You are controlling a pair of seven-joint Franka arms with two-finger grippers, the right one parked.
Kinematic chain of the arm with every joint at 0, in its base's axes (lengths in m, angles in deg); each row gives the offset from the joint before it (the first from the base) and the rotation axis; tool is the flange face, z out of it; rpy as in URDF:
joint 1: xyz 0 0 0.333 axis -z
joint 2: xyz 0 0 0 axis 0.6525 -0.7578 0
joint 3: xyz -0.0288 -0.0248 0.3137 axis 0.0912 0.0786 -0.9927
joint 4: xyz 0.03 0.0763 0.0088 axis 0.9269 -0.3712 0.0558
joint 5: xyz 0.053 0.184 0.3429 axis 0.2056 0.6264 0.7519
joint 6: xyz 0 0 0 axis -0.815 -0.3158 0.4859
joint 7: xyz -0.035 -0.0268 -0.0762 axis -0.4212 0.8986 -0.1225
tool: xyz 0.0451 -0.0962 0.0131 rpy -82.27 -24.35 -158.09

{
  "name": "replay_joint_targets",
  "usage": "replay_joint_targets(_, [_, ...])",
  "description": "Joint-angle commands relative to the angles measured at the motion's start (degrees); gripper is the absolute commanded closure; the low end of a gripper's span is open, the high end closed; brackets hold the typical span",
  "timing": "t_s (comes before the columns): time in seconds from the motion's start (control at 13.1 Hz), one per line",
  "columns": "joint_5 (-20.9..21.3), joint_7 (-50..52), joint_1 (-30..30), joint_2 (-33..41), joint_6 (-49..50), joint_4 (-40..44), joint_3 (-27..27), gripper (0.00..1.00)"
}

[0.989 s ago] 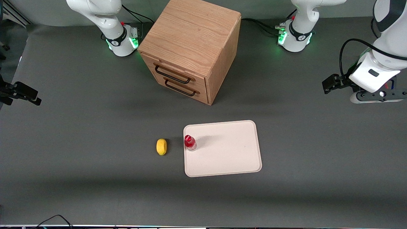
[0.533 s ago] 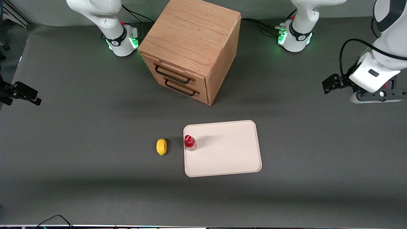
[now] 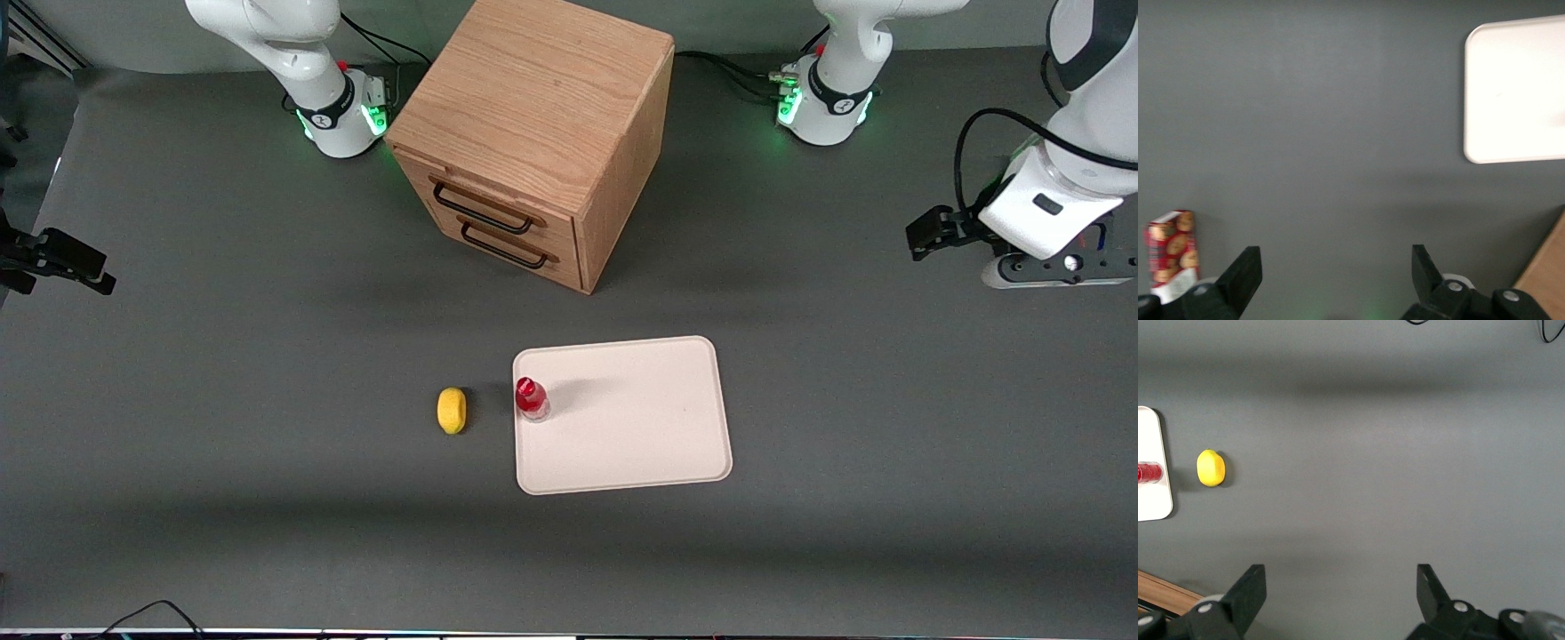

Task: Place red cookie box on tray

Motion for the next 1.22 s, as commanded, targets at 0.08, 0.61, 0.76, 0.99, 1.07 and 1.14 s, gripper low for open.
replay_joint_targets(0.08, [1.9,-14.6,-0.3,-0.3,2.2,1.0,-8.3,0.00])
replay_joint_targets(0.61, [5.4,-35.5,-0.4,-0.1,-4.5,-5.6,-27.6,0.00])
replay_joint_targets(0.76, [5.5,-43.2,-3.3,-0.2,-9.9,-8.1,-31.3,0.00])
replay_joint_targets(0.99, [5.5,-47.2,-9.8,-0.1,-13.8,-11.5,-31.4,0.00])
replay_joint_targets(1.07, [5.5,-49.7,-12.3,0.0,-15.8,-13.0,-31.4,0.00])
replay_joint_targets(1.14, [5.5,-52.0,-14.5,0.3,-18.6,-15.2,-31.4,0.00])
